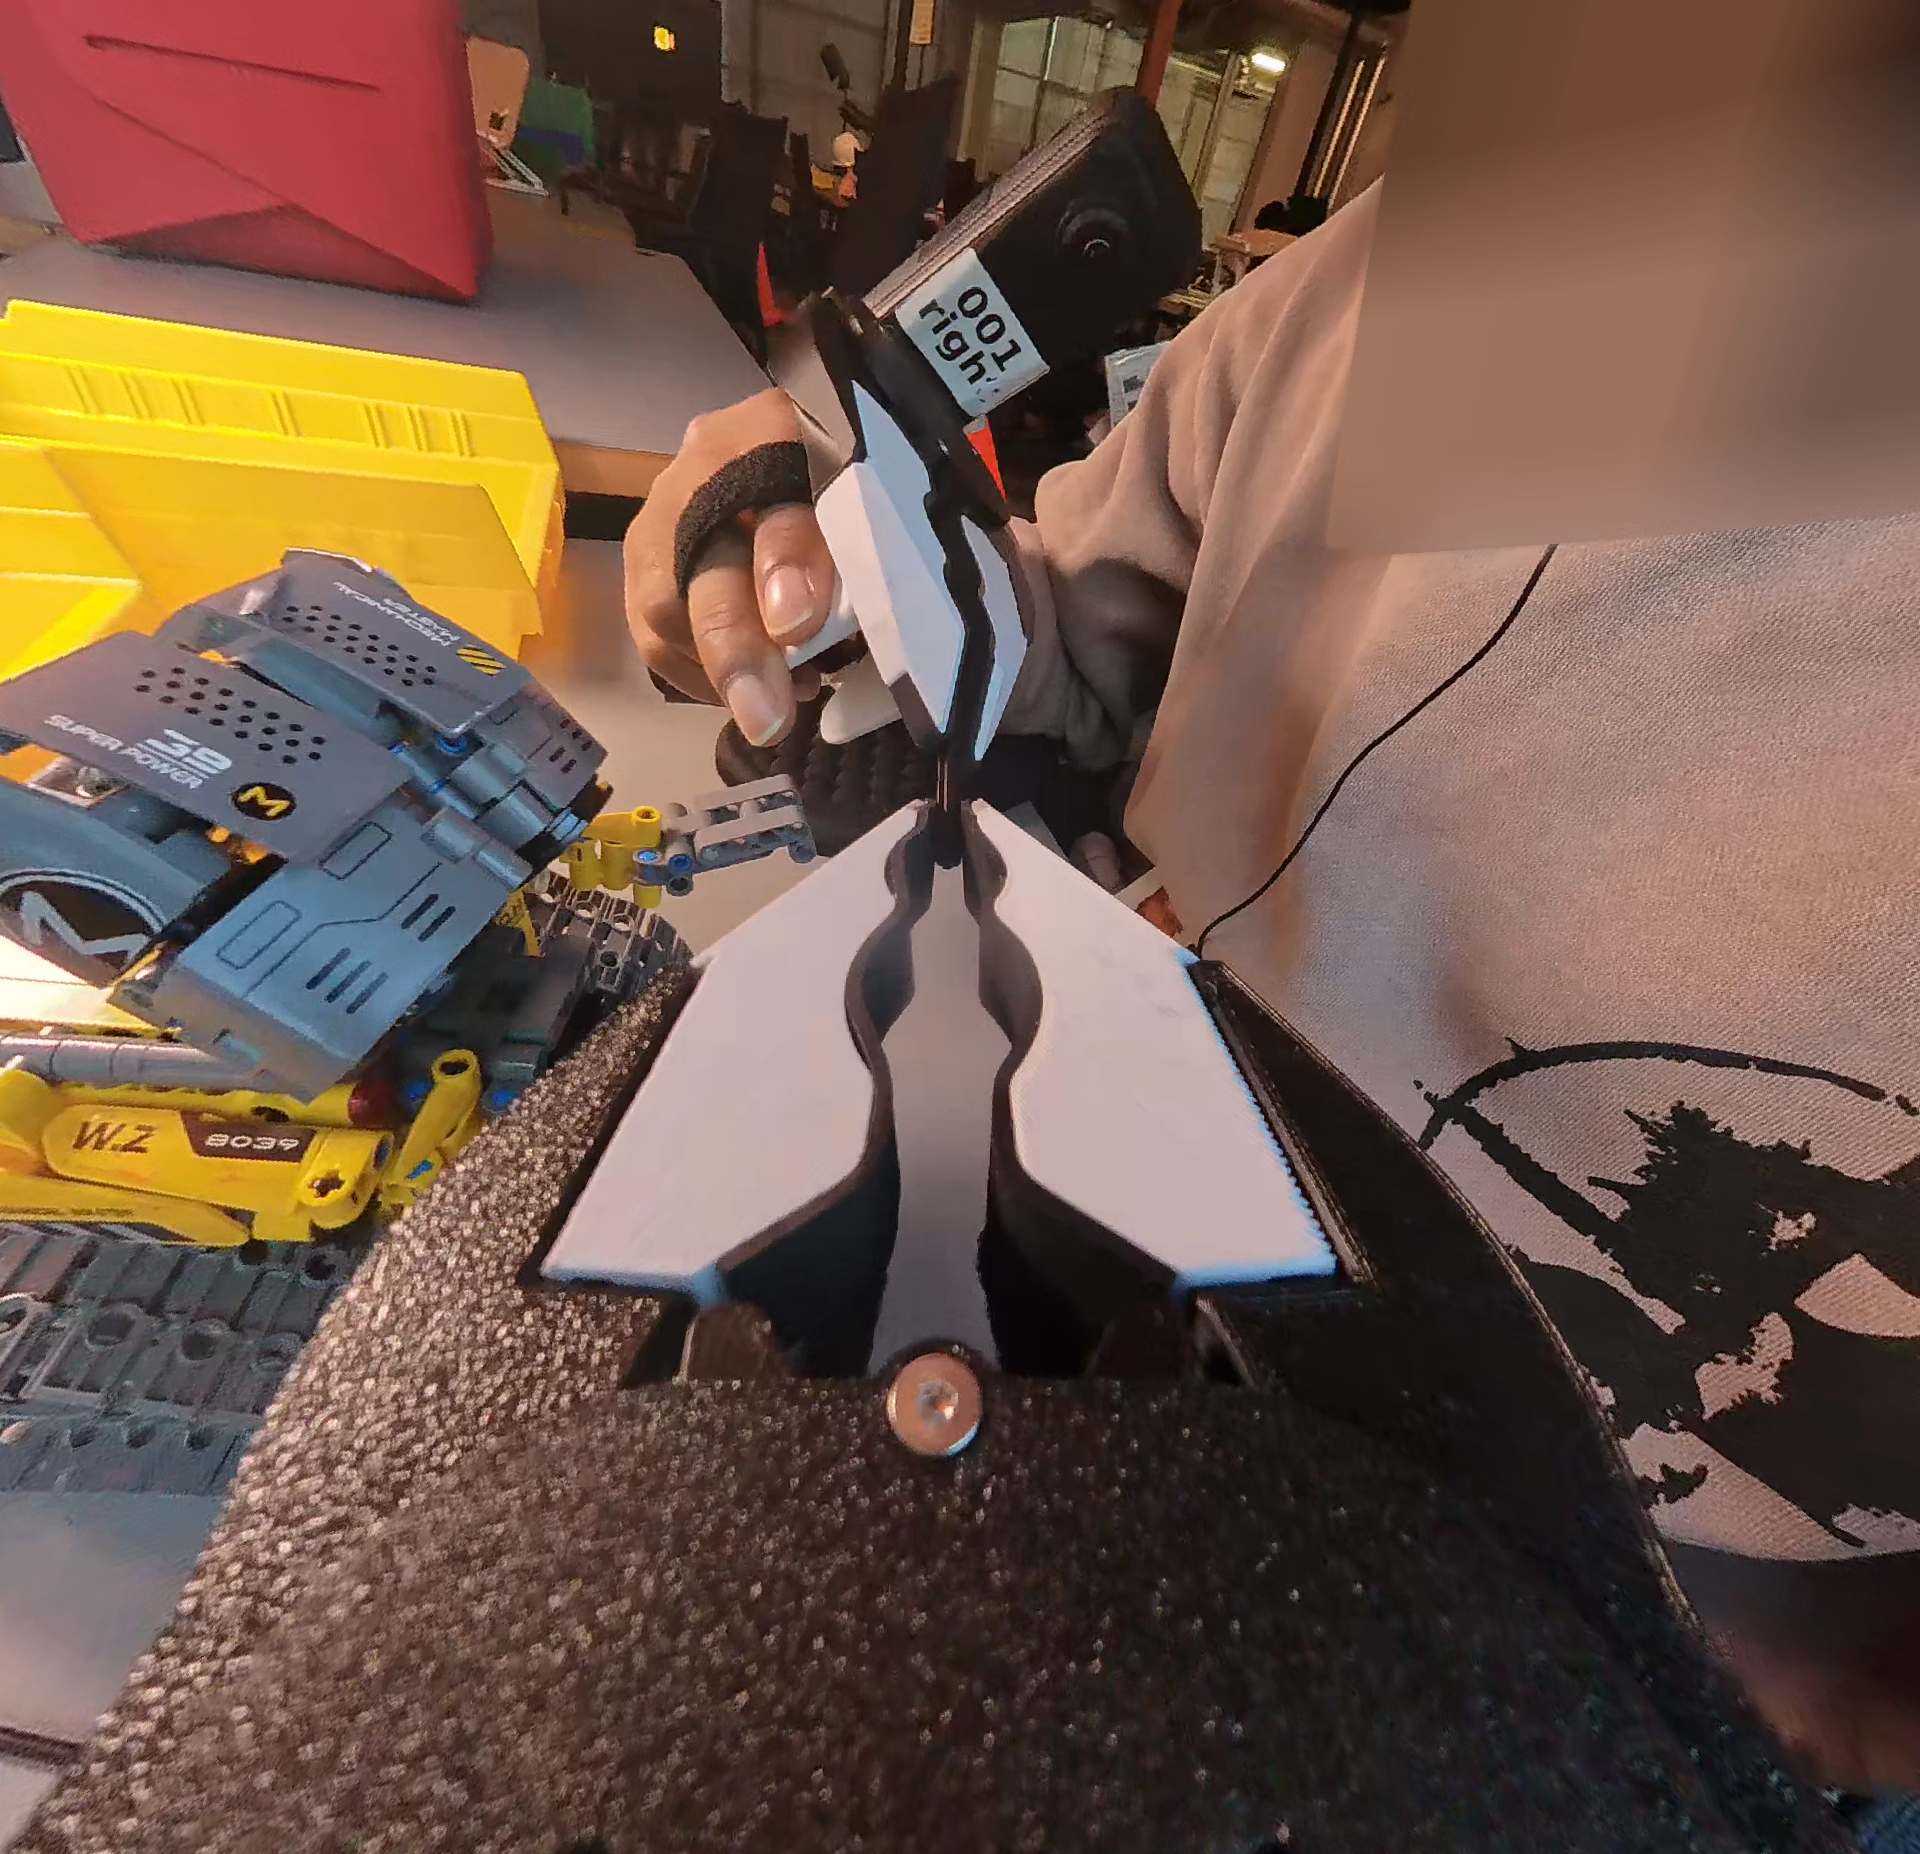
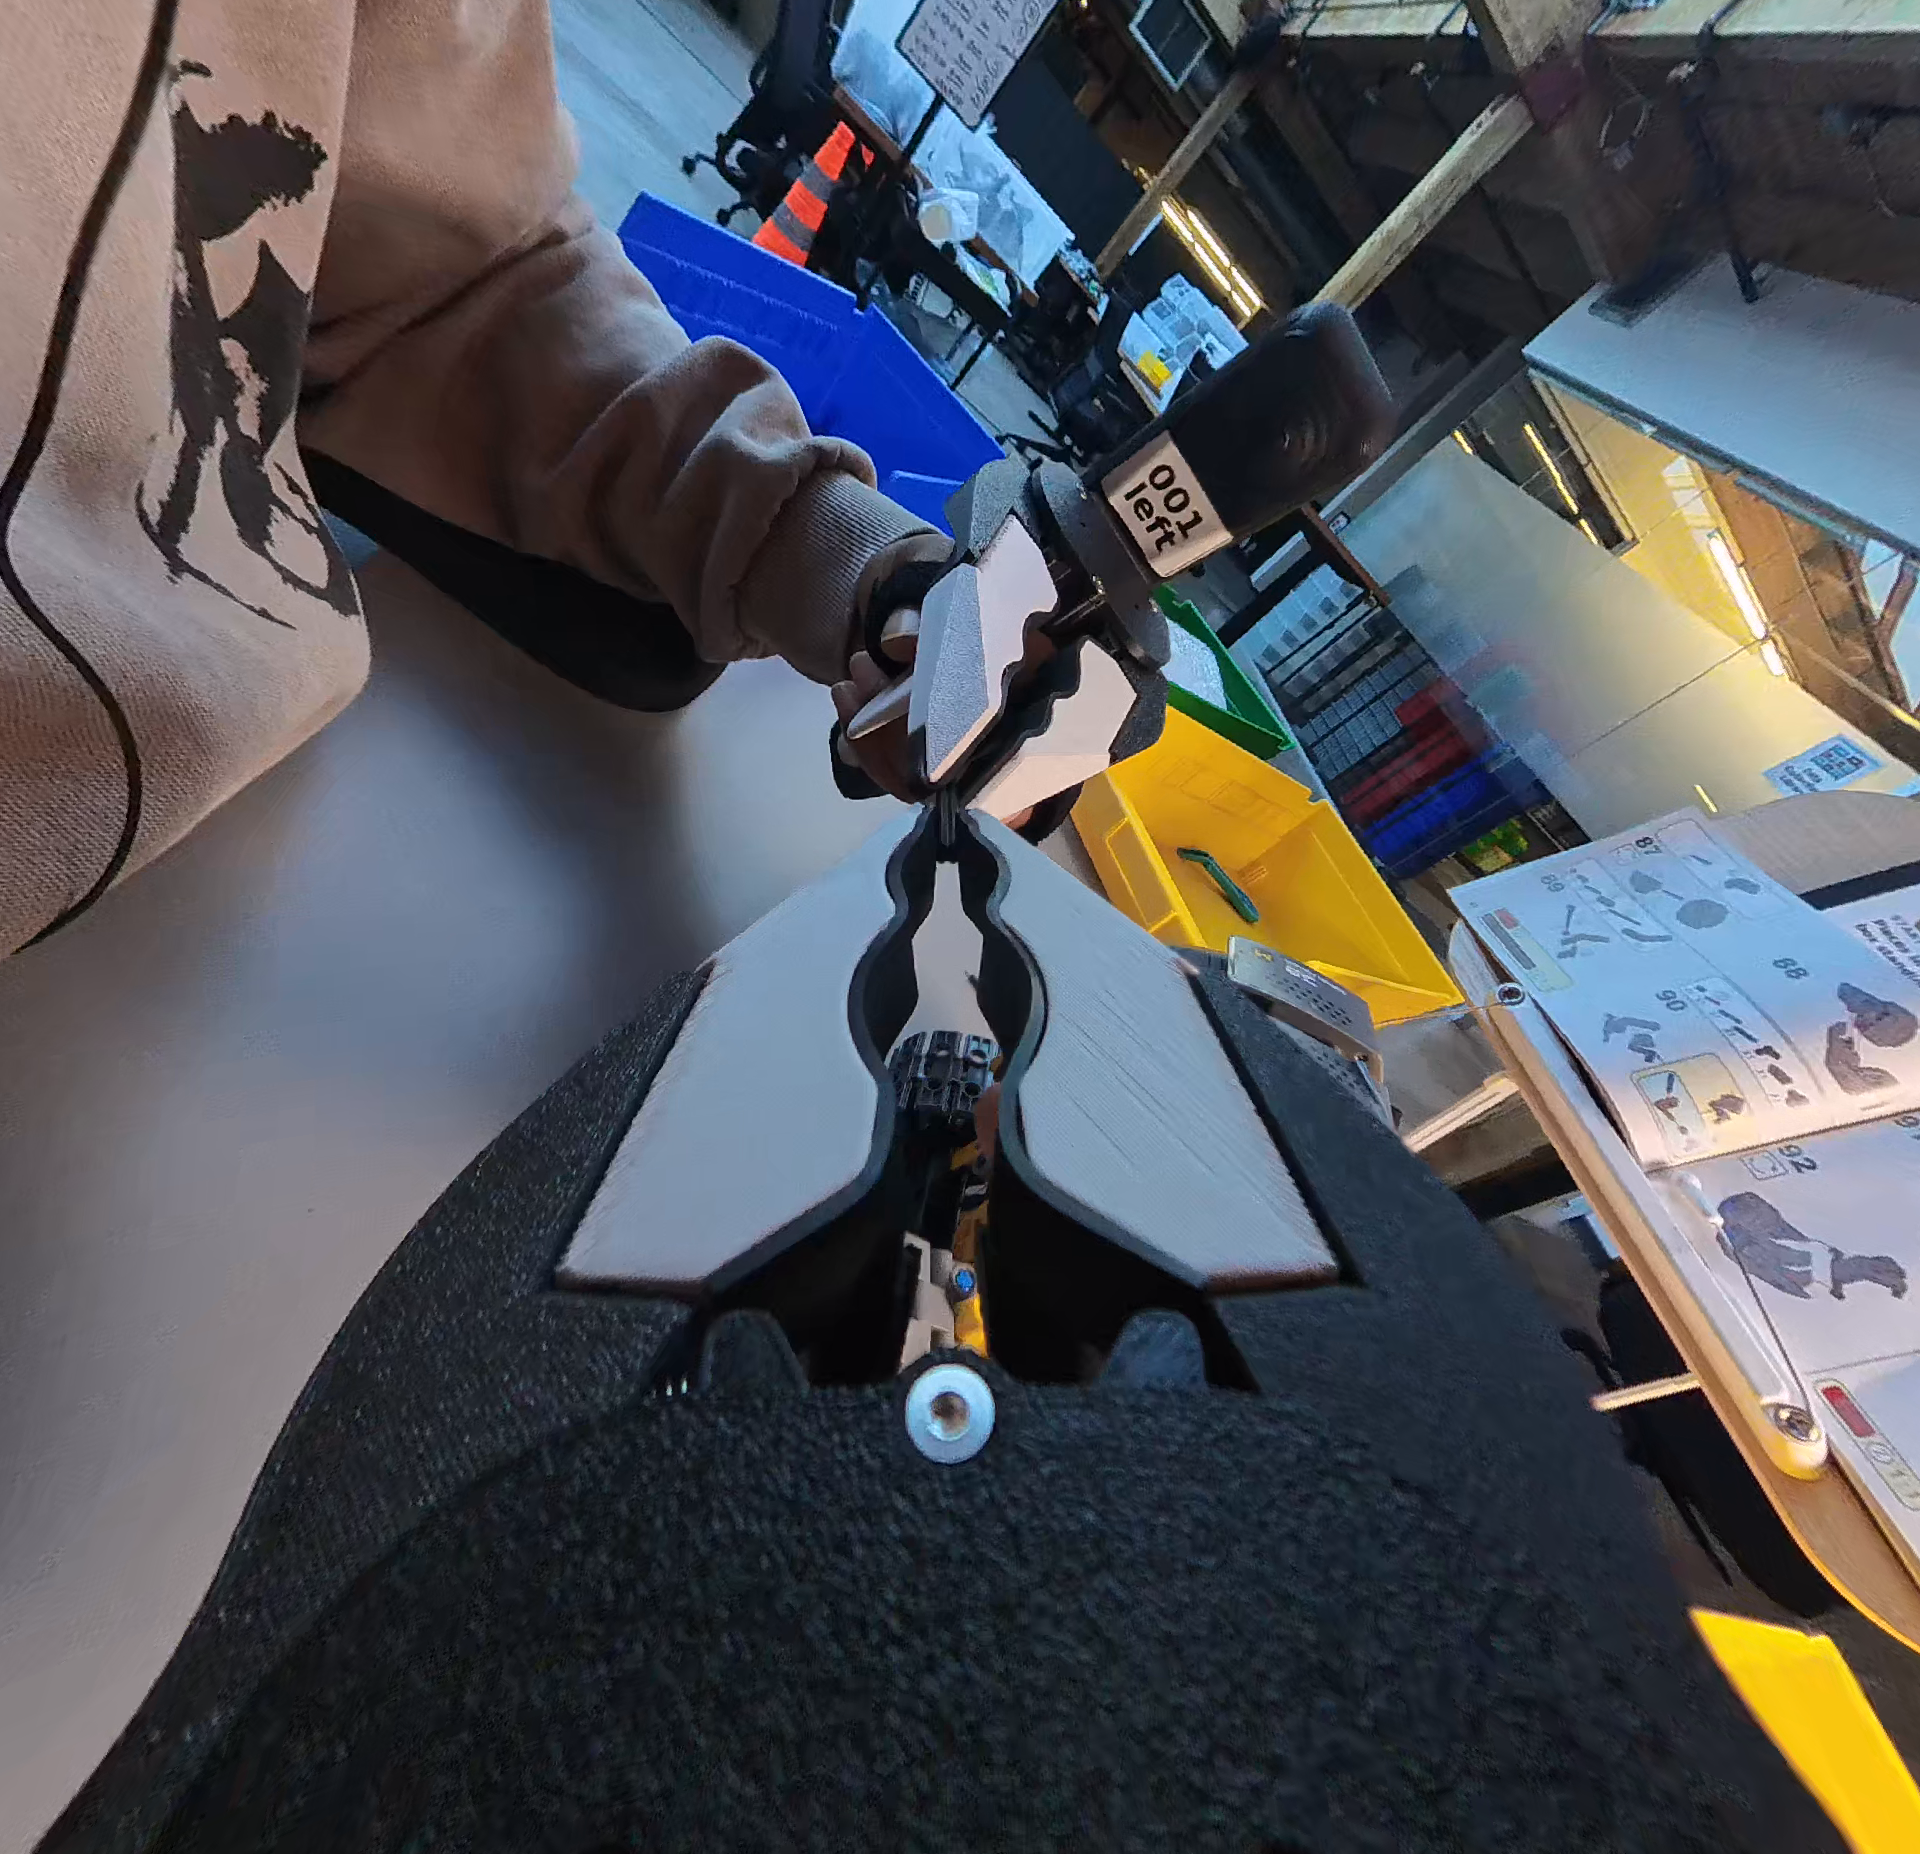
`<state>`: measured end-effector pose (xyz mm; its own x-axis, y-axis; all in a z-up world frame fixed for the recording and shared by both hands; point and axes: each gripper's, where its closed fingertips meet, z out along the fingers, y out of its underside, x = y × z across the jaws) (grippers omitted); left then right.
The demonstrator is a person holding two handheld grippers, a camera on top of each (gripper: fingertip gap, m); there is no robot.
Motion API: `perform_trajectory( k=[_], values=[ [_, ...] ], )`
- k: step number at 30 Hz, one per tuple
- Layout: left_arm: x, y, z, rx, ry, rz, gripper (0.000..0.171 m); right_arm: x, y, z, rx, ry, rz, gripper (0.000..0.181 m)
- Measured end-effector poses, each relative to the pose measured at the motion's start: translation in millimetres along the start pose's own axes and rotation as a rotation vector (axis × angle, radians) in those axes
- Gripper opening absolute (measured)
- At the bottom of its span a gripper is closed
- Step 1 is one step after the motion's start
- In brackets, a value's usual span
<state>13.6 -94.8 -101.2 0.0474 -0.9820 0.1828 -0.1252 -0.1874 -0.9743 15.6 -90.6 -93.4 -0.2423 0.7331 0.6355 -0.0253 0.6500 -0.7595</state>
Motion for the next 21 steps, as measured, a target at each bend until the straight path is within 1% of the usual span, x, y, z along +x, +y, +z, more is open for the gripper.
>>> perform_trajectory(
  k=[4,7,10,21],
  values=[
    [-3.8,-2.7,-0.9,0.010,-0.030,0.001,0.003,4.7,2.1,-0.4,0.005,0.006,0.069,0.002],
    [-8.5,-3.8,-1.4,-0.009,-0.079,0.019,0.003,7.4,5.0,-0.8,0.000,0.009,0.105,0.003],
    [-11.8,-4.9,-0.8,-0.014,-0.102,0.002,0.003,9.4,7.1,-2.0,-0.012,0.009,0.128,0.002],
    [-16.1,-4.8,0.7,-0.008,-0.094,-0.079,0.003,9.8,9.3,-3.3,-0.029,0.035,0.056,0.003]
  ],
)
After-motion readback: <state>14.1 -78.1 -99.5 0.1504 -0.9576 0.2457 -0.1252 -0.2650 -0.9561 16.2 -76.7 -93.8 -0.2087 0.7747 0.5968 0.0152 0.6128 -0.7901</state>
